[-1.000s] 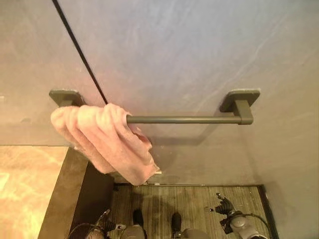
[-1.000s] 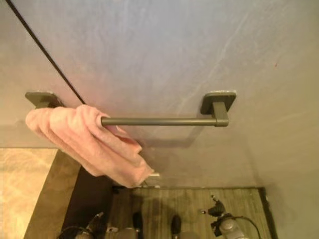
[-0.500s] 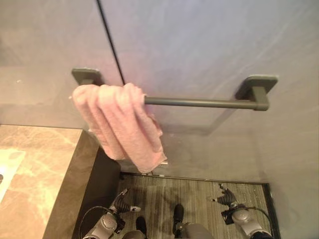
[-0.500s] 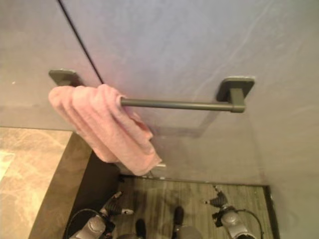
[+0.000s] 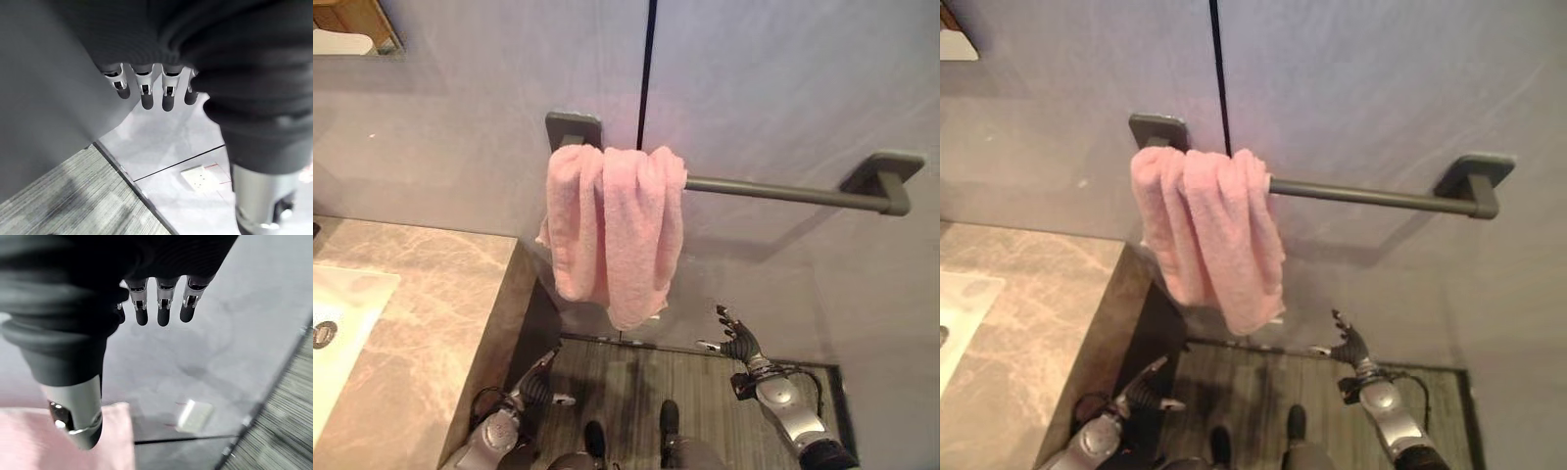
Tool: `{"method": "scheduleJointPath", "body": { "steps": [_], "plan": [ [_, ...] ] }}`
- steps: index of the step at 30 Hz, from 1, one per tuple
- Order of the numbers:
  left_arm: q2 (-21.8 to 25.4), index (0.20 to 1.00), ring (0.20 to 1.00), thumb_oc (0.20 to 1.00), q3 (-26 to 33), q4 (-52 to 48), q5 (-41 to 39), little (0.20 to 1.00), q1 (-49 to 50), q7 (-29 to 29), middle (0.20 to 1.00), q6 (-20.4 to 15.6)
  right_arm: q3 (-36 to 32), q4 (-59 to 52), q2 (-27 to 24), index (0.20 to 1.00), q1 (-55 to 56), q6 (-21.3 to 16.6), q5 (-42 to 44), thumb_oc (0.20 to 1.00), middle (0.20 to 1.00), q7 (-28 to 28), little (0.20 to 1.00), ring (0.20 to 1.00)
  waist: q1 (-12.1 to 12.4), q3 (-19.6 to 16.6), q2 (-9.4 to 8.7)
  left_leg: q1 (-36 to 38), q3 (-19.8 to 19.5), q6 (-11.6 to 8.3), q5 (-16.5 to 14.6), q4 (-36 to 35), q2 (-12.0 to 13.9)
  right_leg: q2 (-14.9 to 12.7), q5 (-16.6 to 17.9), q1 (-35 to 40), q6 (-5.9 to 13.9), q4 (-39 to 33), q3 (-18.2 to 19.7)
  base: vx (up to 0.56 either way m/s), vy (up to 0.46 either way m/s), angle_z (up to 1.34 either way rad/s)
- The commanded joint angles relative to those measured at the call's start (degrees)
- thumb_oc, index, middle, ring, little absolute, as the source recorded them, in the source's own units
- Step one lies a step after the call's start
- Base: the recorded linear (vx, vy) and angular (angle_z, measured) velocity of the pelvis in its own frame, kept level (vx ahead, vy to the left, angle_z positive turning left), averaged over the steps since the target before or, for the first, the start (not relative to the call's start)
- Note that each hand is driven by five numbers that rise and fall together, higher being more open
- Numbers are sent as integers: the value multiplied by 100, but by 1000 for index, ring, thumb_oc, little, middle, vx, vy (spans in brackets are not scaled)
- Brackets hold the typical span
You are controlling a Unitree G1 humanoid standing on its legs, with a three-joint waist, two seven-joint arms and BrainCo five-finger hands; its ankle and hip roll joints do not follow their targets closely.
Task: Put brush and paste in cup on sink, flatten towel.
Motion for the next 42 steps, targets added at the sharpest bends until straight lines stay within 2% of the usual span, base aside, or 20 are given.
{"method": "scheduleJointPath", "body": {
  "steps": [1, 8, 15, 16, 18, 21, 26, 31, 32, 33, 37, 42],
  "plan": [
    [397, 1000, 1000, 1000, 49, -607, -35, 1000, 119, -153, 1000, -469, -100, -477, -199, 1000, -158, -393, 235, 1000, 1000, 41, 1000, 1000, 164, -435, 41, -298, -81, -81, -28, 261, -17, 81, -475, 197, 217, 479, 116, 37, -50, -3],
    [964, 1000, 1000, 1000, -31, -1702, 167, 1000, 136, -236, 1000, -756, -48, -1044, -376, 1000, -319, -530, 473, 1000, 1000, 131, 1000, 1000, 200, -522, 36, -193, -143, -176, 106, 49, 32, 82, -421, 362, 208, 188, -50, 10, -51, 3],
    [1497, 1000, 1000, 1000, 325, -2954, -342, 1000, 281, -273, 1000, -911, 157, -1688, -573, 1000, -647, -535, 760, 1000, 1000, 279, 1000, 1000, 261, -563, 31, -171, -202, -257, 153, 21, 75, 71, -364, 521, 195, -14, -194, 5, -32, 8],
    [1665, 1000, 1000, 1000, 480, -3275, -496, 1000, 305, -241, 1000, -941, 228, -1807, -553, 1000, -749, -521, 1022, 1000, 1000, 320, 1000, 1000, 307, -583, 40, -172, -214, -279, 165, 21, 85, 60, -354, 536, 193, -20, -221, -5, -19, 6],
    [1703, 1000, 1000, 1000, 576, -3359, -649, 1000, 368, -240, 1000, -910, 293, -1774, -484, 1000, -842, -485, 1149, 1000, 1000, 304, 1000, 1000, 303, -589, 31, -176, -228, -289, 180, 21, 88, 58, -347, 545, 190, -24, -237, -7, -16, 7],
    [1971, 1000, 1000, 1000, 1072, -3807, -820, 1000, 473, -32, 1000, -914, 491, -1844, -261, 1000, -1264, -422, 1518, 1000, 1000, 230, 1000, 1000, 443, -604, 38, -201, -288, -310, 208, 21, 98, 32, -328, 571, 184, -48, -310, -6, -9, 16],
    [2178, 1000, 1000, 1000, 1688, -4118, -1010, 1000, 659, 148, 1000, -949, 687, -1959, -197, 1000, -1629, -328, 1523, 1000, 1000, 219, 1000, 1000, 570, -610, 57, -146, -341, -298, 186, 21, 60, -13, -329, 647, 193, -58, -357, 13, 13, 10],
    [2186, 1000, 1000, 1000, 1757, -4081, -1096, 1000, 673, 161, 1000, -958, 711, -1986, -208, 1000, -1661, -314, 1529, 1000, 1000, 216, 1000, 1000, 578, -613, 62, -129, -343, -296, 179, 21, 55, -26, -332, 672, 197, -61, -362, 16, 26, 7],
    [2293, 1000, 1000, 1000, 1977, -3805, -1526, 1000, 329, 229, 1000, -929, 781, -2060, -188, 1000, -1771, -286, 1900, 1000, 1000, 298, 1000, 1000, 637, -592, 58, -87, -346, -279, 130, 21, 20, -66, -349, 714, 223, -51, -387, 50, 121, 2],
    [2417, 1000, 1000, 1000, 2010, -3685, -1600, 1000, 138, 190, 1000, -921, 804, -2170, -259, 1000, -1801, -258, 1955, 1000, 1000, 366, 1000, 1000, 620, -582, 30, -105, -328, -270, 136, 21, 12, -81, -326, 689, 226, -46, -375, 62, 139, 3],
    [2545, 1000, 1000, 1000, 1800, -3200, -1841, 1000, -516, 140, 1000, -869, 940, -2186, -257, 1000, -1901, -187, 2147, 1000, 1000, 522, 1000, 1000, 559, -554, -45, -96, -233, -233, 96, 21, 1, -91, -296, 633, 249, -7, -263, 38, 68, -6],
    [2093, 1000, 1000, 1000, 1320, -2315, -2488, 1000, -1502, 81, 1000, -733, 1096, -2220, -202, 1000, -2061, -70, 2253, 1000, 1000, 624, 1000, 1000, 432, -525, -75, -93, 27, -177, 22, 21, -9, -120, -180, 493, 308, -27, 36, 33, 78, -36]
  ]
}}
